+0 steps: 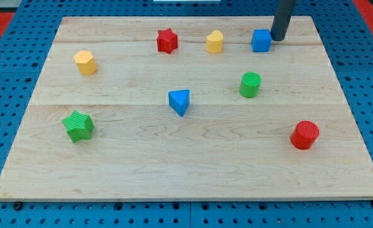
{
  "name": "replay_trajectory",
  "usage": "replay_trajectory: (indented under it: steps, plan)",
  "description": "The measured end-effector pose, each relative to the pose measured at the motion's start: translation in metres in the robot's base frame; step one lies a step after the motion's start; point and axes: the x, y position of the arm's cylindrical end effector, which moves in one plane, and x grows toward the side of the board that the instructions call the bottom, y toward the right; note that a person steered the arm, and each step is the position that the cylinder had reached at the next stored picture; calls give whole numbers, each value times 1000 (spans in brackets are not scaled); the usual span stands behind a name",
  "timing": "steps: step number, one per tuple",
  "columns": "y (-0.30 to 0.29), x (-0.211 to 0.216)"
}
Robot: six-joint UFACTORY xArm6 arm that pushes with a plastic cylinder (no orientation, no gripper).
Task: Place the green circle in between the yellow heart and blue triangle
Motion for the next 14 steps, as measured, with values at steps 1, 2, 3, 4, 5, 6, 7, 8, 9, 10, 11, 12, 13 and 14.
replay_trajectory:
  steps: [1, 2, 3, 4, 5, 6, 7, 8, 9, 10, 11, 12, 13, 14]
  plan:
    - [22, 3]
    - [33, 15]
    - [33, 29]
    - [32, 44]
    - [31, 59]
    - [30, 69]
    - [20, 83]
    - [6, 102]
    - [-12, 123]
    - [-29, 142]
    - [-46, 158]
    - [-60, 169]
    - [-53, 169]
    - [-39, 167]
